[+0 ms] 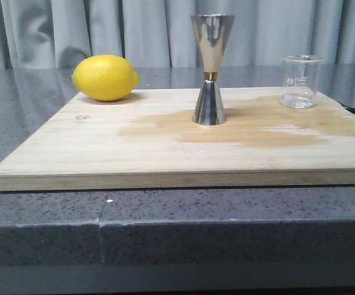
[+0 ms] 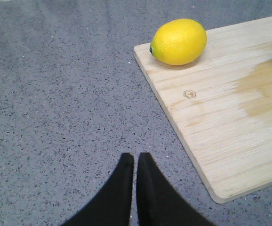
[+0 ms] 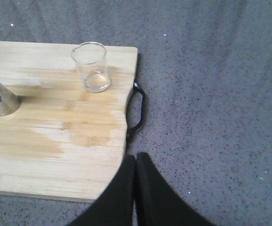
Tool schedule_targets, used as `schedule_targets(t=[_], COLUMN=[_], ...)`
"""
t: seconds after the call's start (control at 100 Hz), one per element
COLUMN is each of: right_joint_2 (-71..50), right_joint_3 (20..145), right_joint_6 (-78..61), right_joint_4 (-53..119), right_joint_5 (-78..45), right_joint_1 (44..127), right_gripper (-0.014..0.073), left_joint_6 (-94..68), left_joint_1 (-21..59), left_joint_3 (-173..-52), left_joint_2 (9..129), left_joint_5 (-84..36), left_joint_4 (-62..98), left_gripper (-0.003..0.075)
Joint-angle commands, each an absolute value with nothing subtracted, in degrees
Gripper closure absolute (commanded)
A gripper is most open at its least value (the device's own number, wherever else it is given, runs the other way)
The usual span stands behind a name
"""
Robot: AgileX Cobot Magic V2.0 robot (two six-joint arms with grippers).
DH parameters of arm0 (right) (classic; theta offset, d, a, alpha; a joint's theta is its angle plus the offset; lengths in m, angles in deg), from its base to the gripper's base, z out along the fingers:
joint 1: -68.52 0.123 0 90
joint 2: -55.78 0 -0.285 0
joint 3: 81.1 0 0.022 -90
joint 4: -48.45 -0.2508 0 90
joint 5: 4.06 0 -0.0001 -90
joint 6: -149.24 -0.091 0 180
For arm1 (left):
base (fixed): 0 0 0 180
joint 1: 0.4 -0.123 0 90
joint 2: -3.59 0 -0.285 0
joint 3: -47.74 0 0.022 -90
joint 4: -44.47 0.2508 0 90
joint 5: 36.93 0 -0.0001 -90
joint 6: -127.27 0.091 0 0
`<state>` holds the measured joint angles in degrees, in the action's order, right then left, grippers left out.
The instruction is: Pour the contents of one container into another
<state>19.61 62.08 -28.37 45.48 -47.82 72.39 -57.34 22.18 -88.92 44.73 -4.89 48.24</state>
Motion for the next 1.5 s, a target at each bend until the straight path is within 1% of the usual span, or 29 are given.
schedule_targets(t=[0.0,0.54,0.63,0.76,0.95,1.08,1.25,1.29,1.49], right_joint_2=[19.51,19.51,19.51,19.51,19.51,19.51,19.51,19.51,19.51], right_joint_3=[63.45,63.45,63.45,63.45,63.45,63.45,63.45,63.45,63.45], right_joint_6=[-28.43,-28.43,-28.43,-28.43,-28.43,-28.43,-28.43,-28.43,-28.43], right_joint_4=[45.55,45.55,45.55,45.55,45.55,45.55,45.55,45.55,45.55], right_joint_5=[-43.04,-43.04,-43.04,-43.04,-43.04,-43.04,-43.04,-43.04,-43.04], right_joint_1=[71.98,71.98,71.98,71.98,71.98,71.98,71.98,71.98,71.98], right_gripper=[0.0661,0.0661,0.0661,0.0661,0.0661,0.0661,0.0661,0.0661,0.0661], left_joint_6=[-57.99,-57.99,-57.99,-57.99,-57.99,-57.99,-57.99,-57.99,-57.99], left_joint_1=[22.13,22.13,20.72,16.27,10.29,7.72,6.58,6.58,6.58], left_joint_3=[-90.48,-89.46,-86.16,-77.74,-63.82,-57.62,-52.64,-52.86,-52.83], left_joint_2=[44.73,44.21,41.6,34.92,22.65,15.93,11.51,11.09,9.76], left_joint_5=[-9.14,-9.35,-9.87,-13.13,-27.24,-32.63,-36.46,-34.86,-34.78], left_joint_4=[48.39,48.39,48.39,48.39,47.7,46.3,45.72,45.72,45.72], left_gripper=[0.0739,0.0739,0.0739,0.0739,0.0739,0.0739,0.0739,0.0739,0.0739])
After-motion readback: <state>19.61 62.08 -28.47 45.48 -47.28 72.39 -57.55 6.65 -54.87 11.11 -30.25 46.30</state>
